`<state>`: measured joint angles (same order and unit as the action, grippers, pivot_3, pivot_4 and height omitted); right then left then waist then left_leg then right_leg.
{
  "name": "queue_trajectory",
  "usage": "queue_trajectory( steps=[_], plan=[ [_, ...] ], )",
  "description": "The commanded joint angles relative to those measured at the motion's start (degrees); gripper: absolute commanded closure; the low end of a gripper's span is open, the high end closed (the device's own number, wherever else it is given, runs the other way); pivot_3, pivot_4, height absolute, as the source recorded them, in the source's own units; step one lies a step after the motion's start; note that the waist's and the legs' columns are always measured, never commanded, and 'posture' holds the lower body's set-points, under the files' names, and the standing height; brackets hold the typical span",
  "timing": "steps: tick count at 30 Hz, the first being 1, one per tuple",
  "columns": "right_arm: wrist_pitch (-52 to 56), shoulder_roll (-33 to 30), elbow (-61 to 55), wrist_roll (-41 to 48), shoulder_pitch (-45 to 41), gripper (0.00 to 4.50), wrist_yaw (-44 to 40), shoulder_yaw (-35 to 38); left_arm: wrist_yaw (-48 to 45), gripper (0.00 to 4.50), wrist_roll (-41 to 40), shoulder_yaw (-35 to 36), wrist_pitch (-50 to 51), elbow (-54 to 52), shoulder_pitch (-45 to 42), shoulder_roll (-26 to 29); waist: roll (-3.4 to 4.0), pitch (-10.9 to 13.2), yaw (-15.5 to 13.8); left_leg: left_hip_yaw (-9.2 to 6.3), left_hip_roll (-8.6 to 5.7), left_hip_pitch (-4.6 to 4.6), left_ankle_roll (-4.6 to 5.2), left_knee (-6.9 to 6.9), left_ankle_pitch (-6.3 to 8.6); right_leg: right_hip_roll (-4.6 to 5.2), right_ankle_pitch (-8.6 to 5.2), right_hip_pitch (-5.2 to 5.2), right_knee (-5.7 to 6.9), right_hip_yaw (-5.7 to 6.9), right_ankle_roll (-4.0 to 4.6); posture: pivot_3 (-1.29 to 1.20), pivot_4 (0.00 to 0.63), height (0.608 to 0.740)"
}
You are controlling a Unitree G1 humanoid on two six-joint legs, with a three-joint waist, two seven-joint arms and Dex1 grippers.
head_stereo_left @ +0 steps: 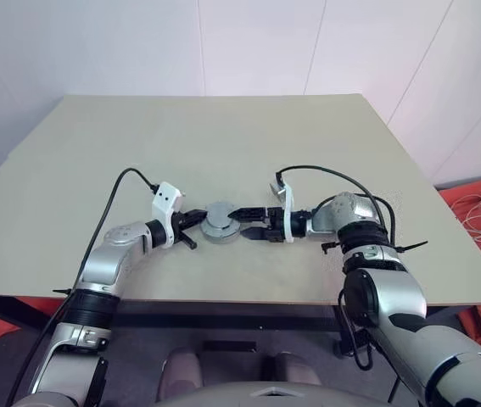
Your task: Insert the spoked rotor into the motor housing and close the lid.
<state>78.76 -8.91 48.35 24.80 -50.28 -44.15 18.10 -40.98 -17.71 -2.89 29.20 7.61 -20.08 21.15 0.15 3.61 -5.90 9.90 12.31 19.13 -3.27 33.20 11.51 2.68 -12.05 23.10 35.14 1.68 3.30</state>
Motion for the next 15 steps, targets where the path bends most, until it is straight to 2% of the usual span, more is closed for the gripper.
queue_trajectory(
  steps=[1,4,6,8,12,15],
  plan=[
    [-1.28,0.97,0.71,1.94,-0.48,0.01,2.73,2.07,-0.32,4.50,0.68,-1.44,1.40,0.22,0.80,0.05,0.01,-0.01,0.01,0.00,0.00,0.00,-0.03,-0.05,-0.02,-0.01,0.00,-0.01,-0.01,0.00,0.00,0.00,0.000,0.740],
    [-2.10,1.01,1.44,2.42,-0.29,0.01,4.45,3.48,-0.47,4.50,0.67,-1.45,1.61,0.13,0.86,0.14,0.02,-0.01,0.00,0.00,0.01,-0.02,-0.03,-0.09,-0.02,-0.01,0.00,-0.02,-0.05,0.01,0.00,0.00,0.000,0.740],
    [-3.04,0.92,1.01,2.20,0.41,0.40,5.02,2.73,-0.56,4.50,0.67,-1.48,1.71,0.15,0.82,0.16,0.03,-0.01,0.02,0.00,0.01,-0.06,-0.03,-0.10,-0.02,-0.01,0.00,-0.05,-0.17,0.01,-0.01,0.00,0.000,0.740],
    [-3.52,1.10,0.78,2.41,1.03,0.92,5.46,2.39,-0.62,4.50,0.68,-1.53,1.75,0.21,0.75,0.16,0.02,-0.02,0.02,0.00,0.00,-0.04,-0.03,-0.10,-0.02,0.00,0.00,-0.04,-0.26,0.01,-0.01,0.00,0.000,0.740],
    [-4.29,2.05,0.41,3.50,1.80,2.41,6.55,2.91,-0.76,4.50,0.64,-1.60,2.02,0.12,0.80,0.18,0.04,-0.02,0.02,0.01,0.00,-0.02,-0.04,-0.13,-0.03,0.00,0.00,-0.06,-0.28,0.02,-0.01,0.00,0.000,0.740],
    [-4.95,2.52,0.73,4.41,1.89,3.30,7.21,3.93,-0.76,4.50,0.58,-1.53,2.31,-0.07,0.90,0.18,0.11,-0.08,0.07,0.01,0.01,-0.03,-0.05,-0.23,-0.03,-0.01,0.00,-0.11,-0.27,0.03,-0.01,0.00,0.000,0.740]
  ],
)
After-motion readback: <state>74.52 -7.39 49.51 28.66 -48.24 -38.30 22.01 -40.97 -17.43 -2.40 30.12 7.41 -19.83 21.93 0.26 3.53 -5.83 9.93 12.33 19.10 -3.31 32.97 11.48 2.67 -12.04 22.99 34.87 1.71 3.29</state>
